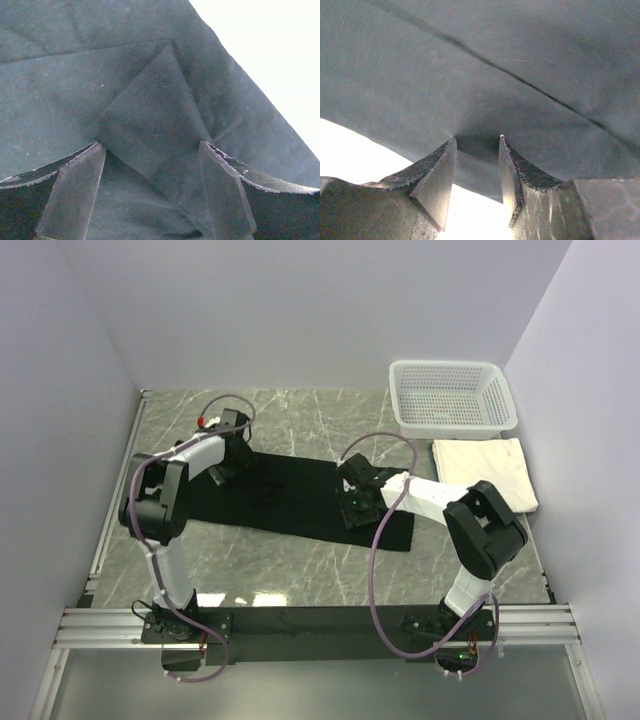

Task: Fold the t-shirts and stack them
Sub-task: Fold the tshirt

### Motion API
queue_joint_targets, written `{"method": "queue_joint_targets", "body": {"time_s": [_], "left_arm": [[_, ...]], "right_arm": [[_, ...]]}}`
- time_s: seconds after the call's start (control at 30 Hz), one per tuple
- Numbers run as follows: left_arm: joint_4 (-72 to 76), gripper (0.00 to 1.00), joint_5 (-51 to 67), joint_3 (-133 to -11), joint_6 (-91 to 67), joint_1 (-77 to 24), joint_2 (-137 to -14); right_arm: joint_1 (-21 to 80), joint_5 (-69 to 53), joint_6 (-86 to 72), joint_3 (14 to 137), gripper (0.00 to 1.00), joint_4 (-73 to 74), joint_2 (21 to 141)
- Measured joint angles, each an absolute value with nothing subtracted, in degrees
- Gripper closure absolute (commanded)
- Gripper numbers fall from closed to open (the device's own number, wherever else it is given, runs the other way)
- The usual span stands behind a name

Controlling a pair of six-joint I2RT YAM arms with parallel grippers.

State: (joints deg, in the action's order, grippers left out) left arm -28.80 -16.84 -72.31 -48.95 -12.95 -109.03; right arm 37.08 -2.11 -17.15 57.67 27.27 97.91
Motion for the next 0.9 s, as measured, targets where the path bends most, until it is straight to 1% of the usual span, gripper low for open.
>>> {"method": "queue_joint_targets", "body": {"time_s": [0.13, 0.2, 0.4, 0.53, 0.63, 0.7, 0.87, 0.9], "left_arm": [[-30.98, 0.19, -17.69, -82.96, -45.3, -12.47, -116.53], [-31.46, 0.17, -17.91, -89.06, -43.16, -12.12, -120.77], [-33.39, 0.13, -16.16, -107.48, -36.6, -11.75, -132.49], [-34.48, 0.12, -13.37, -116.77, -33.82, -11.88, -137.93], [-34.15, 0.11, -11.68, -120.36, -32.93, -12.12, -140.18], [-33.23, 0.08, -10.9, -120.86, -32.23, -12.21, -140.53], [-30.11, 0.04, -9.13, -120.25, -31.53, -12.21, -140.46], [-29.28, 0.01, -8.8, -119.98, -31.18, -12.23, -140.33]], "right_arm": [[41.1, -7.84, -14.94, 60.14, 0.54, 29.5, 100.05], [43.99, -10.94, -14.17, 62.92, 0.53, 30.96, 102.48], [53.93, -22.31, -12.95, 76.01, 0.53, 33.28, 113.25], [58.26, -26.68, -12.67, 87.02, 0.53, 34.41, 121.08], [59.83, -28.69, -12.91, 95.13, 0.53, 35.07, 126.43], [60.12, -29.34, -13.23, 98.04, 0.53, 35.11, 128.38], [59.96, -27.38, -13.89, 99.48, 0.51, 35.68, 128.62], [59.72, -26.33, -14.04, 98.7, 0.51, 35.57, 127.83]]}}
